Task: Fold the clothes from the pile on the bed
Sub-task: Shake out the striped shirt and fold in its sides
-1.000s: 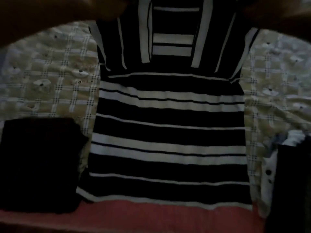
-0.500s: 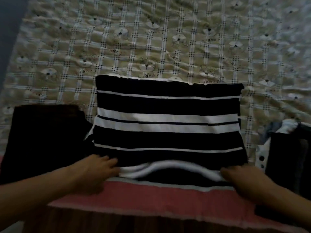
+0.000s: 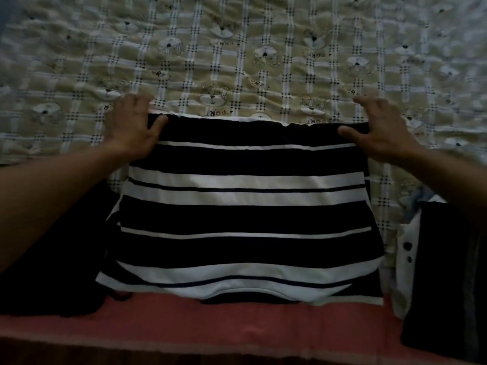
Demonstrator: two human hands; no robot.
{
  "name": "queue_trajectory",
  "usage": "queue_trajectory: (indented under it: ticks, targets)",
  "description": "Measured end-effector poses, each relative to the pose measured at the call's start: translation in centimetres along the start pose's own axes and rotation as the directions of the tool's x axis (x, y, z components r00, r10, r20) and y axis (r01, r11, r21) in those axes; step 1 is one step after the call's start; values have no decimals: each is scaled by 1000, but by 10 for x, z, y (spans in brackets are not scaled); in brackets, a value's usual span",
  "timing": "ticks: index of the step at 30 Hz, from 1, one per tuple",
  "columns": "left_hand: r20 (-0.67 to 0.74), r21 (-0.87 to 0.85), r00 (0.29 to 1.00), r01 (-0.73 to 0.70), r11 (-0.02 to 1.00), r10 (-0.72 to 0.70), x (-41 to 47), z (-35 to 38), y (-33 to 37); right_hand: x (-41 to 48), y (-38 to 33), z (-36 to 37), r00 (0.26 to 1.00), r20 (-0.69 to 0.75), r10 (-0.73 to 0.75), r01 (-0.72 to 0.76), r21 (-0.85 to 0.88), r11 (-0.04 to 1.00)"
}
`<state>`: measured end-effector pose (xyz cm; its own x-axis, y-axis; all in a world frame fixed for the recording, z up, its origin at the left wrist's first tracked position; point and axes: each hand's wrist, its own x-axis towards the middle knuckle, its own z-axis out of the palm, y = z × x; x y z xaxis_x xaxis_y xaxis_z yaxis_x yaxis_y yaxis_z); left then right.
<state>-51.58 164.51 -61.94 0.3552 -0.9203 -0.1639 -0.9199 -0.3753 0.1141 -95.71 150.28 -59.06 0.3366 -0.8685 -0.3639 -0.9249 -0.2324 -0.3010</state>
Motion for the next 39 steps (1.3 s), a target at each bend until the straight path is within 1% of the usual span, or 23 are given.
queue_trajectory:
  ticks: [2, 3, 4, 6, 9, 10, 11, 12, 13, 14, 15, 16, 18, 20, 22, 25, 26, 28, 30, 32, 35, 37, 39]
  targets:
    - [74, -139, 997, -15, 990, 26, 6, 3, 0, 13, 4, -7, 974, 223, 44, -81, 160, 984]
    - [94, -195, 993, -48, 980, 68, 8, 2, 0, 17, 6, -12, 951, 307, 44, -110, 199, 974]
    - [91, -208, 991, -78, 975, 99, 9, -1, -1, 20, 9, -17, 936, 348, 47, -130, 221, 967]
    - [44, -146, 992, -115, 983, 122, 14, -8, -8, 26, 22, -27, 927, 369, 71, -186, 285, 940]
    - [18, 37, 995, -94, 995, 93, 26, -10, -17, 27, 44, -24, 950, 256, 181, -280, 432, 857]
    - [1, 116, 998, -62, 991, 62, 28, -9, -15, 24, 49, -16, 951, 200, 236, -307, 509, 804]
    - [-35, 195, 999, -20, 981, 28, 26, -8, -10, 19, 50, -10, 940, 162, 299, -334, 609, 720]
    - [-69, 235, 998, 14, 972, 2, 22, -6, -1, 14, 50, -3, 916, 163, 366, -369, 698, 614]
    - [-84, 221, 996, 10, 975, 8, 14, -2, 11, 8, 50, 4, 892, 195, 407, -399, 761, 511]
    - [-85, 163, 994, -52, 985, 66, 1, 1, 28, 0, 52, 10, 880, 239, 410, -417, 802, 428]
    - [-83, 90, 981, -166, 982, 174, -14, 6, 49, -7, 54, 14, 875, 289, 388, -434, 823, 366]
    - [-83, 24, 951, -296, 955, 297, -34, 13, 72, -14, 57, 18, 871, 338, 357, -458, 821, 340]
    - [-46, -105, 862, -508, 855, 506, -85, 34, 123, -30, 59, 23, 855, 439, 276, -514, 793, 328]
    - [47, -209, 773, -612, 763, 633, -143, 61, 171, -41, 57, 29, 837, 500, 222, -547, 780, 305]
    - [107, -243, 707, -663, 708, 699, -195, 84, 216, -44, 54, 31, 828, 515, 222, -561, 778, 285]
    - [204, -246, 601, -732, 635, 772, -245, 101, 279, -41, 54, 31, 841, 496, 217, -541, 780, 313]
    - [226, -240, 580, -745, 622, 783, -255, 105, 295, -39, 54, 31, 846, 490, 209, -533, 786, 313]
    - [253, -192, 611, -728, 658, 750, -263, 112, 318, -35, 52, 31, 856, 471, 214, -517, 796, 316]
    - [321, -108, 637, -711, 695, 701, -260, 116, 333, -31, 52, 33, 875, 426, 229, -483, 797, 363]
    - [381, -100, 645, -683, 723, 662, -253, 115, 341, -30, 51, 35, 890, 395, 229, -455, 806, 379]
    - [319, -165, 666, -662, 731, 675, -238, 103, 340, -33, 49, 36, 908, 350, 231, -414, 834, 365]
    - [287, -298, 647, -641, 708, 707, -234, 89, 331, -37, 41, 31, 920, 306, 243, -379, 852, 361]
    - [257, -441, 684, -545, 713, 682, -228, 68, 315, -40, 28, 21, 927, 276, 255, -355, 866, 352]
